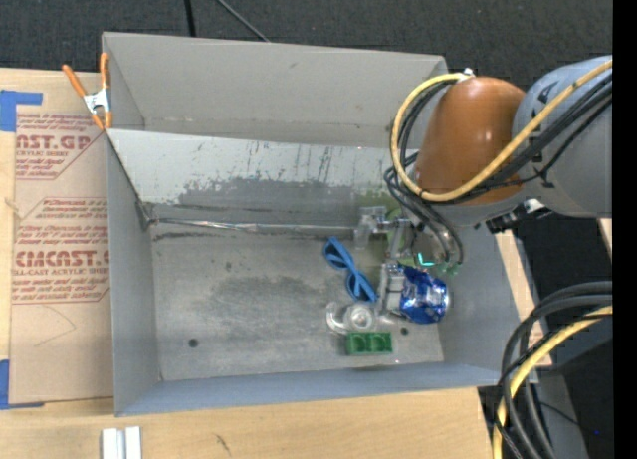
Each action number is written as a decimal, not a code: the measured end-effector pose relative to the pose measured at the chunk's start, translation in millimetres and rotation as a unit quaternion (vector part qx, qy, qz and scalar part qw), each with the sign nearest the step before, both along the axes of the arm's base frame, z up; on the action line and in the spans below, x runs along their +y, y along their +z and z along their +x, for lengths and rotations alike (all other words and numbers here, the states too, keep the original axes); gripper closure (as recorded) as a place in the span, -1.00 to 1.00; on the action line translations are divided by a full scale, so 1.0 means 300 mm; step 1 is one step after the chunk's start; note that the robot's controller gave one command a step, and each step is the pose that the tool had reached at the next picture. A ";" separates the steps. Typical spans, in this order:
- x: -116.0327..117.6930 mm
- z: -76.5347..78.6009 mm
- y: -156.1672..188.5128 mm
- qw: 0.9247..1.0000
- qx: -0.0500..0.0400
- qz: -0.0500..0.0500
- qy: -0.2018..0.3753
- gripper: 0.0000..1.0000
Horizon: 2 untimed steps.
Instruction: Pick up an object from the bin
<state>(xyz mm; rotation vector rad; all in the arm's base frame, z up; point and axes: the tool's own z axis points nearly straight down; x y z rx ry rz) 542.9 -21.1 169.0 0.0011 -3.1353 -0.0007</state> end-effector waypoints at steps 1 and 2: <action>-0.315 -0.053 -0.253 0.998 0.000 -0.001 0.055 -1.00; -0.300 -0.040 -0.236 0.998 -0.005 0.000 0.058 1.00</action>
Offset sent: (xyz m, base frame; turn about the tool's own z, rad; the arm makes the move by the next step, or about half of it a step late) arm -0.0134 -0.0906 -0.0721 -0.1151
